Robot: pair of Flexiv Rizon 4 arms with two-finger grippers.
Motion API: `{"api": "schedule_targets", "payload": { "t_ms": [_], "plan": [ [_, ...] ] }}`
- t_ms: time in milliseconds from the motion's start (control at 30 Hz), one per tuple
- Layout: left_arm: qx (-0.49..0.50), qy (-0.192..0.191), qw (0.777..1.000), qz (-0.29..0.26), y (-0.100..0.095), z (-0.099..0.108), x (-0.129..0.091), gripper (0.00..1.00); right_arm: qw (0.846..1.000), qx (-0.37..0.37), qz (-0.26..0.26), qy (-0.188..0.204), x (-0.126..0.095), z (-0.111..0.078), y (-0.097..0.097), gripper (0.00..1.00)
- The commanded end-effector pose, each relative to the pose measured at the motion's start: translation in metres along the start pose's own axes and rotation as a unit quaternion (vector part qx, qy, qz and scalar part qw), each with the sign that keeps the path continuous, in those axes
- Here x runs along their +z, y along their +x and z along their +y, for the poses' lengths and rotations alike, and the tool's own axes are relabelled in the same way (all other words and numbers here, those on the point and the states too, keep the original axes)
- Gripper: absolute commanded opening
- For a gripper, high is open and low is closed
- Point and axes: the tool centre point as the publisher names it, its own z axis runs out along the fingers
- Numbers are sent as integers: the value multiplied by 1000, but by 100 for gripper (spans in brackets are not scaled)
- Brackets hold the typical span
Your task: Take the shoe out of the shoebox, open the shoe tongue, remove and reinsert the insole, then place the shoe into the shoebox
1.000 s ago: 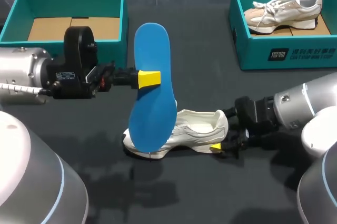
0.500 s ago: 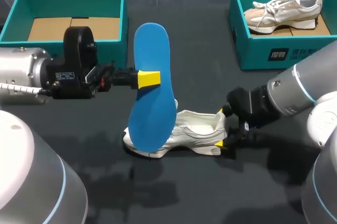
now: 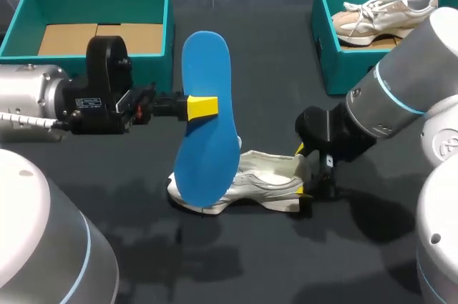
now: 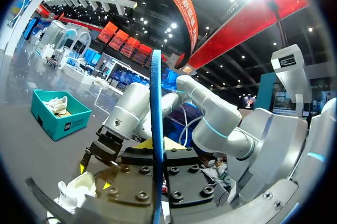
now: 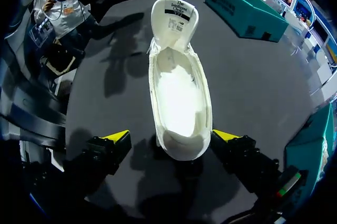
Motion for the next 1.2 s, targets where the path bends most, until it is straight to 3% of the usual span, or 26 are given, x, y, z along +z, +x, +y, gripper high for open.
{"api": "schedule_targets", "payload": {
  "t_ms": [33, 233, 333, 467, 567, 633, 1033, 1200],
  "plan": [
    [0, 0, 1000, 1, -2, 0, 3, 0, 993, 0, -2, 114, -4, 3, 2, 100],
    [0, 0, 1000, 1, -2, 0, 3, 0, 993, 0, -2, 114, -4, 3, 2, 100],
    [0, 0, 1000, 1, -2, 0, 3, 0, 987, 40, -24, 153, -6, 15, -5, 100],
    [0, 0, 1000, 1, -2, 0, 3, 0, 983, 63, -48, 167, -13, 30, -8, 100],
    [0, 0, 1000, 1, -2, 0, 3, 0, 970, 59, -44, 231, -12, 40, -8, 100],
    [0, 0, 1000, 1, -2, 0, 3, 0, 965, 59, -41, 253, -10, 43, -8, 100],
    [0, 0, 1000, 1, -2, 0, 3, 0, 966, 68, -39, 245, -7, 42, -10, 100],
    [0, 0, 1000, 1, -2, 0, 3, 0, 968, 73, -57, 234, -8, 53, -17, 100]
  ]
}}
